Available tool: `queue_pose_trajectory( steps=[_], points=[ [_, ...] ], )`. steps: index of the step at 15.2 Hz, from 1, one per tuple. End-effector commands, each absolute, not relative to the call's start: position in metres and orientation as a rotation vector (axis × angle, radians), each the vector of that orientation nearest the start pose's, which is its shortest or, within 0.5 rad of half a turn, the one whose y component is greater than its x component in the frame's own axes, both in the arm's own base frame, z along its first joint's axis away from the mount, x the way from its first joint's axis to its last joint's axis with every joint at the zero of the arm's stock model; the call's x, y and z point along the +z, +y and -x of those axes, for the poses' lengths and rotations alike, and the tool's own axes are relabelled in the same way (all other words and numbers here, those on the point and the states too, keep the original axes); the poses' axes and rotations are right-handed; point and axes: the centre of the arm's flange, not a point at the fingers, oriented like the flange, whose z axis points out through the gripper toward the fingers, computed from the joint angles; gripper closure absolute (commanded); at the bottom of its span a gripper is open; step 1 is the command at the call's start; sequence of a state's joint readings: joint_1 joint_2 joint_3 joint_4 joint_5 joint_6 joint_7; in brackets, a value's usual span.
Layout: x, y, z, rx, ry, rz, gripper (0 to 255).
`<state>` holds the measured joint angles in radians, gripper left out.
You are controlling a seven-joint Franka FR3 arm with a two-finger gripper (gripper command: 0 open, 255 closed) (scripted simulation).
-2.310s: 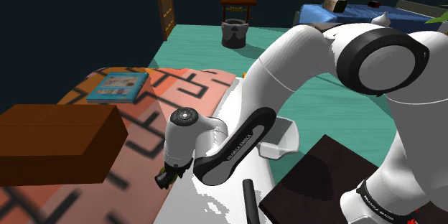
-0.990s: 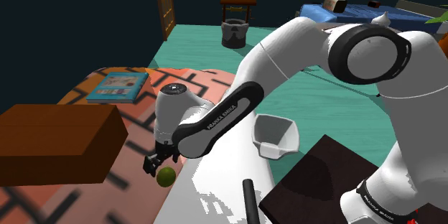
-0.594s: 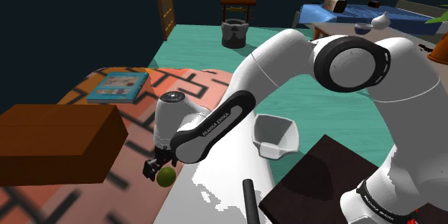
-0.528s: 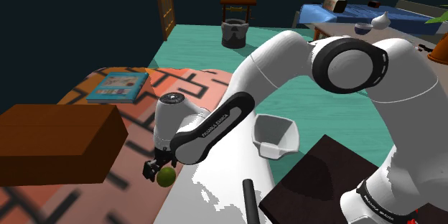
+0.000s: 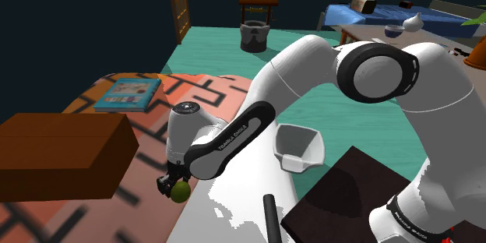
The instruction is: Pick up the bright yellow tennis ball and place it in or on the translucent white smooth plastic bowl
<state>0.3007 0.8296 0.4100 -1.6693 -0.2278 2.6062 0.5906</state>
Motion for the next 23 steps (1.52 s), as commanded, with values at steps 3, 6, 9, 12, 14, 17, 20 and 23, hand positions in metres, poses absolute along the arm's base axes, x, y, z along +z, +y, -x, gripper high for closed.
queue_pose_trajectory(
  steps=[3, 6, 9, 12, 14, 17, 20, 23],
  points=[
    [0.169, 0.429, -0.545, -0.079, -0.231, 2.896, 255],
    [0.169, 0.429, -0.545, -0.079, -0.231, 2.896, 255],
    [0.169, 0.429, -0.546, -0.079, -0.231, 2.896, 255],
    [0.185, 0.429, -0.546, -0.079, -0.231, 2.896, 255],
    [0.195, 0.429, -0.546, -0.079, -0.231, 2.896, 255],
    [0.211, 0.429, -0.546, -0.079, -0.231, 2.896, 255],
    [0.227, 0.429, -0.546, -0.079, -0.231, 2.896, 255],
    [0.243, 0.429, -0.546, -0.079, -0.231, 2.896, 255]
  ],
)
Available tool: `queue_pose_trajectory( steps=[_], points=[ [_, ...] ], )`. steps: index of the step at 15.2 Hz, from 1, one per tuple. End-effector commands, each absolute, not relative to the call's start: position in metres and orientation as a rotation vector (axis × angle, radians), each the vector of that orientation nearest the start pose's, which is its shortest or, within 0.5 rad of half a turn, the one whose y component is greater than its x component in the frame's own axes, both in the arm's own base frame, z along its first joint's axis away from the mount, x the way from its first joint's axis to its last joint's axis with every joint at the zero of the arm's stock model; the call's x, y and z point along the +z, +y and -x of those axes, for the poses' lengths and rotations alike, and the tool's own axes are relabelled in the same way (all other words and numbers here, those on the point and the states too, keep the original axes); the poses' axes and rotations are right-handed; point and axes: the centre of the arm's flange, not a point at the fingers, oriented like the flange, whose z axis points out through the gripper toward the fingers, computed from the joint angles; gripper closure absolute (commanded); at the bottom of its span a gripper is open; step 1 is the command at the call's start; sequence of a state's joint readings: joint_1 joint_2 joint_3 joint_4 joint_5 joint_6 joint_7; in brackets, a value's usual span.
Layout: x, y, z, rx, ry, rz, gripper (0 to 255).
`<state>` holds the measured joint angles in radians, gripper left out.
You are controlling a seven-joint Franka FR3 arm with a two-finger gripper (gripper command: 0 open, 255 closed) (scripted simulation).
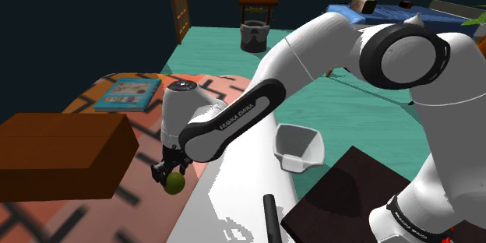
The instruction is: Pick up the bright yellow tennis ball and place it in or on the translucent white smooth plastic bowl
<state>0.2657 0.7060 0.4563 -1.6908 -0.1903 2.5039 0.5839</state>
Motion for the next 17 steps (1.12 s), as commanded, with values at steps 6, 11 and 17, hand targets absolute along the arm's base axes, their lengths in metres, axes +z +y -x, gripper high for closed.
queue_pose_trajectory(
  steps=[6, 11, 17],
  points=[
    [0.275, 0.429, -0.546, -0.079, -0.231, 2.896, 255],
    [0.301, 0.429, -0.546, -0.079, -0.231, 2.896, 255],
    [0.333, 0.429, -0.546, -0.079, -0.231, 2.896, 255]
  ],
)
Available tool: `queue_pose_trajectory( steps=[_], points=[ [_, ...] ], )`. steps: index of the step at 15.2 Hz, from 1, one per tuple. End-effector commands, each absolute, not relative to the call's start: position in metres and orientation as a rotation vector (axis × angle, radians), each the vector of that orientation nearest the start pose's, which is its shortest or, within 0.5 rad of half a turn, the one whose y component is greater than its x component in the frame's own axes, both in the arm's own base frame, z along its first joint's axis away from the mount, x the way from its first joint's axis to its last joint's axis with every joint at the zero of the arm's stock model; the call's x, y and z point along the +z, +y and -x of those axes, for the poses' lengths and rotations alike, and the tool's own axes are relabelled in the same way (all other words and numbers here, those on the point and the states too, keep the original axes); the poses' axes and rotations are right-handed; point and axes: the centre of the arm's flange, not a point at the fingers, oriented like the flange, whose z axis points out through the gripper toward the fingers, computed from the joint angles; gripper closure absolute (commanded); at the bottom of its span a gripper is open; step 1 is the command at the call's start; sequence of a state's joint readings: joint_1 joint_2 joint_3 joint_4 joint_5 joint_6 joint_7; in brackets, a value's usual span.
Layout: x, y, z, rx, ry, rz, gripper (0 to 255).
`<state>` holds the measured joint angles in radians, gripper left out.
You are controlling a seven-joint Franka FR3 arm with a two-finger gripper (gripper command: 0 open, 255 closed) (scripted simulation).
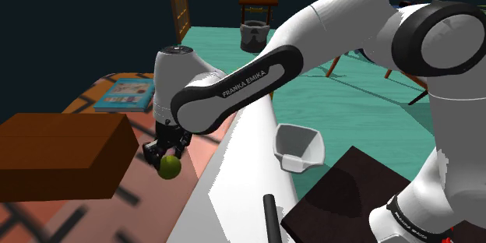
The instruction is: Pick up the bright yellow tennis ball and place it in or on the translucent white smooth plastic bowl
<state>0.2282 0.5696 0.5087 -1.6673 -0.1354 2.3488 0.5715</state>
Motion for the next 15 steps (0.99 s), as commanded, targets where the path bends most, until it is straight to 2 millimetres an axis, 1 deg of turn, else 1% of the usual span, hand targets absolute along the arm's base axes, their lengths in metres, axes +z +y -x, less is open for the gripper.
queue_pose_trajectory(
  steps=[1, 9, 10, 15],
  points=[
    [0.338, 0.429, -0.546, -0.079, -0.231, 2.896, 255],
    [0.38, 0.429, -0.546, -0.079, -0.231, 2.896, 255],
    [0.381, 0.429, -0.545, -0.079, -0.231, 2.896, 255],
    [0.382, 0.367, -0.522, -0.079, -0.231, 2.896, 255]
  ],
)
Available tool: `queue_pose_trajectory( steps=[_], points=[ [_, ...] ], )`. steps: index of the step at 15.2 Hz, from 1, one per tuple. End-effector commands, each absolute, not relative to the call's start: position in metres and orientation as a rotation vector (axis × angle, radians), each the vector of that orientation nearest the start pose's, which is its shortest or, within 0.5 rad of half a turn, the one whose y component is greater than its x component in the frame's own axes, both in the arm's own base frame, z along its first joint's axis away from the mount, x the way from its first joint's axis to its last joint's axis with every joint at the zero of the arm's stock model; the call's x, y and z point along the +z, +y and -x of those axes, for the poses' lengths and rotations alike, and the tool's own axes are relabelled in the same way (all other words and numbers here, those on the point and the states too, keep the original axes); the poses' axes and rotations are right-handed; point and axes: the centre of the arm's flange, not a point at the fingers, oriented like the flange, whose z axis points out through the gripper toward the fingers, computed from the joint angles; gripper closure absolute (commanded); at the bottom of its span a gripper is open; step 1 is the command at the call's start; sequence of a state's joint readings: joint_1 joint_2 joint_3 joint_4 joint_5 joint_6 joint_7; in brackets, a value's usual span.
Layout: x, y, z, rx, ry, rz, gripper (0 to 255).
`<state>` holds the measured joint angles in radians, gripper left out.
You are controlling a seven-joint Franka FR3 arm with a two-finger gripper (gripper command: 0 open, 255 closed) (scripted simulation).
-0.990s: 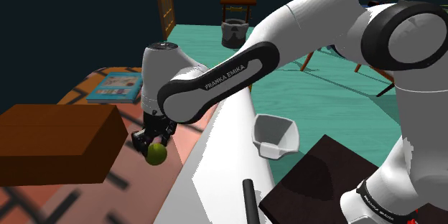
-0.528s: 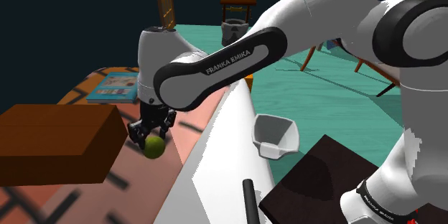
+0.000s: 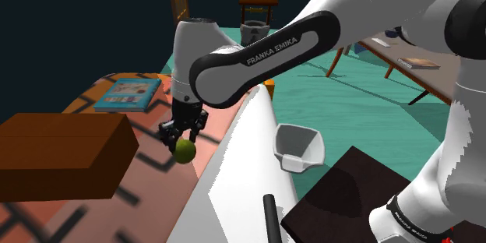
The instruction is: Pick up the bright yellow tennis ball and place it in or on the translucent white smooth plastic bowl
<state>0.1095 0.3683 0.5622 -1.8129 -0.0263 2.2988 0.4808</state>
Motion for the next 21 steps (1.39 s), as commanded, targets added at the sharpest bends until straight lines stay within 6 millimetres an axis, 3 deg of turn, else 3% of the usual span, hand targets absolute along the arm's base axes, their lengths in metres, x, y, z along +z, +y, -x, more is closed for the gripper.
queue_pose_trajectory(
  steps=[1, 21],
  points=[
    [0.382, 0.355, -0.517, -0.079, -0.231, 2.896, 255],
    [0.384, 0.108, -0.423, -0.079, -0.231, 2.896, 255]
  ],
)
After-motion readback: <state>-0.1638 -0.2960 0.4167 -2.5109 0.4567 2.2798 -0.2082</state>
